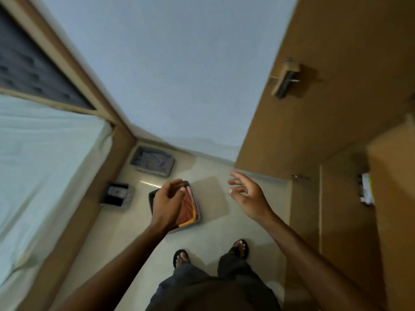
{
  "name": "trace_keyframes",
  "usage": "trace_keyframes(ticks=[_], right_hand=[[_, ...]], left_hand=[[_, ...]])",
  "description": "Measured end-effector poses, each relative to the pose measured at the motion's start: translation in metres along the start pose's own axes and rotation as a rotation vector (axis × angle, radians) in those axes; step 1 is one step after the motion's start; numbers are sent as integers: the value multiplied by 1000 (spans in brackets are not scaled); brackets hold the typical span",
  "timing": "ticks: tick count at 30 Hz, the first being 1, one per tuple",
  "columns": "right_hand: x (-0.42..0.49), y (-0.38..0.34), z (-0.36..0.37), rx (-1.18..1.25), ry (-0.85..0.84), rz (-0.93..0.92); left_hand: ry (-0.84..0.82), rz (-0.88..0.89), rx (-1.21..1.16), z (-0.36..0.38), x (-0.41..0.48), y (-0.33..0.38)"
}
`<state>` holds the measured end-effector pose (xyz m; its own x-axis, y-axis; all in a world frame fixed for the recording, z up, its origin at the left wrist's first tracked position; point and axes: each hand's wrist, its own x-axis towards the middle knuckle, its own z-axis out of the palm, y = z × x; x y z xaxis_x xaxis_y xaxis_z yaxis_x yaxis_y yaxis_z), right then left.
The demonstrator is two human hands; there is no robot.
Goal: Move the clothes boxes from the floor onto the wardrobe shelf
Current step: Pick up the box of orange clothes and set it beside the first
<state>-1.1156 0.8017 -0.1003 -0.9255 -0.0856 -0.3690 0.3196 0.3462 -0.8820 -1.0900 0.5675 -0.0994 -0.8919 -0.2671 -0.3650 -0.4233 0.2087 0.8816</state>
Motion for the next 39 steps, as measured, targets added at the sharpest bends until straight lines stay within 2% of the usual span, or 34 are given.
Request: trace_keyframes(ticks=[8, 14, 18, 21, 25, 29, 35, 39], right_hand=[[51, -39, 113, -288, -240, -114], [122, -24, 165, -528, -445, -176], [193, 27, 205, -668, -601, -164], [249, 77, 236, -803, -684, -231], [332, 171, 285, -1008, -805, -368], [403, 281, 342, -1111, -889, -459], [471, 407, 412, -1279, -846, -682], [493, 448, 439, -1335, -802, -706]], left_hand=[[222, -139, -26, -107, 15, -57], [343, -315, -56, -108, 44, -110], [394, -497, -87, -82, 84, -173], [416, -641, -112, -62, 117, -227], [380, -753, -67, -21, 164, -324], [325, -837, -21, 33, 207, -436], [279, -957, -29, 104, 244, -572], [284, -998, -45, 127, 252, -622]])
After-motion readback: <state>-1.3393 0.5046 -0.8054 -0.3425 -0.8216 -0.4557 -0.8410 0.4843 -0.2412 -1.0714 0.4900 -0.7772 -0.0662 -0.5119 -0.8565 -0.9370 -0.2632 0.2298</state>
